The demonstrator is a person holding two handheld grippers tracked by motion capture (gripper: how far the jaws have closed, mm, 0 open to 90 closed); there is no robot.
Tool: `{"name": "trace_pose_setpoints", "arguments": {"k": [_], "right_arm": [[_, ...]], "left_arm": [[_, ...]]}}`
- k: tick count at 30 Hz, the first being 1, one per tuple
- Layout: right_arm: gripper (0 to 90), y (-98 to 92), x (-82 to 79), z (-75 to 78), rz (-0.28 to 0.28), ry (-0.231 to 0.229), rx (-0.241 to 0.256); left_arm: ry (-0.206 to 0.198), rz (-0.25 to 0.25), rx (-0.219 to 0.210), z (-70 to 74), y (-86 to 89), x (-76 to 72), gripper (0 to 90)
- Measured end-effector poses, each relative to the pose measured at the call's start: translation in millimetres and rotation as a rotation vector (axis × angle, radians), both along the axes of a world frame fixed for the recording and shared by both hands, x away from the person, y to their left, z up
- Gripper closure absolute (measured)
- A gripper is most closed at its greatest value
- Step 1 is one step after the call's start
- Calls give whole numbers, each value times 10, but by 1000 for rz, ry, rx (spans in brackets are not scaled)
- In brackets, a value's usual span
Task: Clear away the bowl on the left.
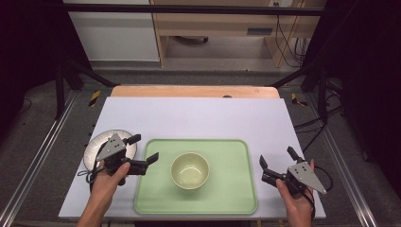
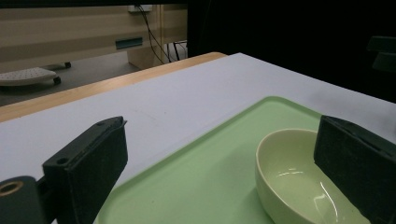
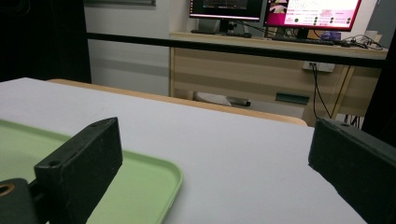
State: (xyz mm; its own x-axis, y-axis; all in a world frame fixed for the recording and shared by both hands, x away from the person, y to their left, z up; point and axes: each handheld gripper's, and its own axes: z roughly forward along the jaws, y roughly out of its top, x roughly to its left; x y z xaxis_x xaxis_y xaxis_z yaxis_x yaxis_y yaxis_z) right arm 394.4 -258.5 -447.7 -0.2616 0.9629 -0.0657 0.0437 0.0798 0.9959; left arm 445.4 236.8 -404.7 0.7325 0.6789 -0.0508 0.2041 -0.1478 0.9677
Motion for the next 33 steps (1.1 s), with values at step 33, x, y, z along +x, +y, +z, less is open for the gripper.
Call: {"name": "trace_pose_setpoints", "arguments": {"k": [33], "right_arm": [[31, -4, -1, -1, -5, 1, -2]], "left_arm": [[-66, 173, -61, -21, 977, -91, 26]]}}
